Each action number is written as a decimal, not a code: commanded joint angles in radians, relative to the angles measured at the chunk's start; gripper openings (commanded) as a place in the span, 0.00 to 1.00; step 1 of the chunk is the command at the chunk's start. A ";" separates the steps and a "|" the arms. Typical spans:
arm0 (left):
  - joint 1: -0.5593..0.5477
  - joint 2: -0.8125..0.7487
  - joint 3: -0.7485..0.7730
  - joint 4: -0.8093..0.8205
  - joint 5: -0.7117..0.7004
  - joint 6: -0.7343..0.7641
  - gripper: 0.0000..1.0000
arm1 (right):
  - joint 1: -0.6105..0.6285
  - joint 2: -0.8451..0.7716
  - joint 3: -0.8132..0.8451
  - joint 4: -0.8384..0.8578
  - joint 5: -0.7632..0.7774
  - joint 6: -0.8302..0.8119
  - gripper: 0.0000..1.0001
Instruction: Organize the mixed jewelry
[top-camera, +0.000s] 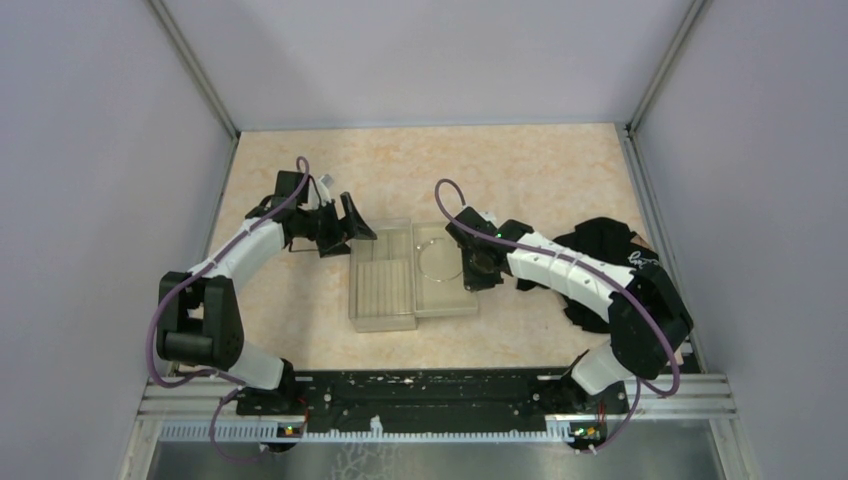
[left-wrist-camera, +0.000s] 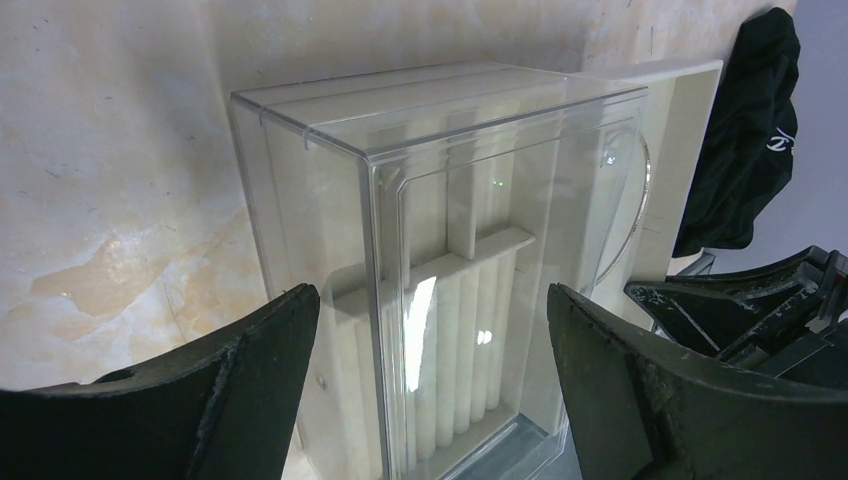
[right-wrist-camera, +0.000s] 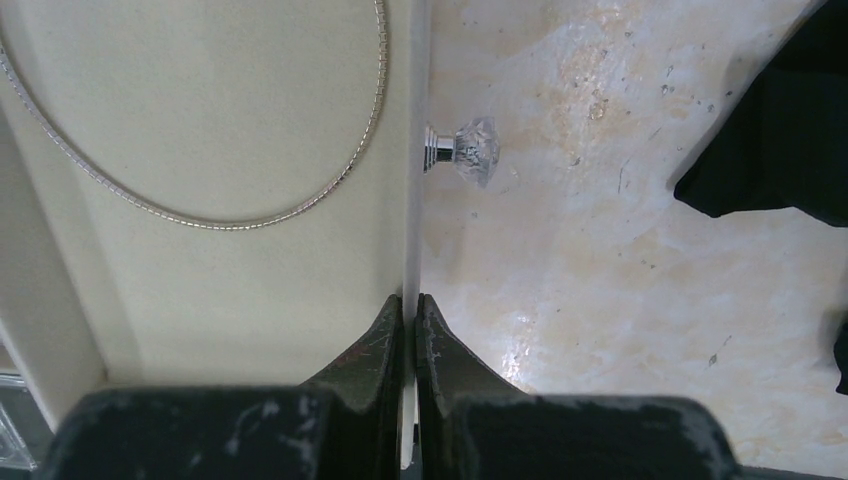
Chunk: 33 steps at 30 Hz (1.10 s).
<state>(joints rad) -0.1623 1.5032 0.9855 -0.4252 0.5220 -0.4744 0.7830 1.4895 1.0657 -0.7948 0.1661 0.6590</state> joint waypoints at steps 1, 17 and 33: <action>-0.009 -0.012 -0.012 0.022 0.024 0.010 0.90 | 0.021 -0.066 0.024 0.038 0.002 0.009 0.00; -0.013 -0.011 -0.020 0.023 0.033 0.013 0.90 | 0.021 -0.113 0.025 0.049 0.008 -0.012 0.00; -0.018 -0.026 -0.034 0.023 0.029 0.008 0.90 | 0.021 -0.097 0.039 0.081 0.025 0.015 0.00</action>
<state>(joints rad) -0.1680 1.5032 0.9638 -0.4175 0.5278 -0.4740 0.7902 1.4273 1.0657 -0.7898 0.1715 0.6514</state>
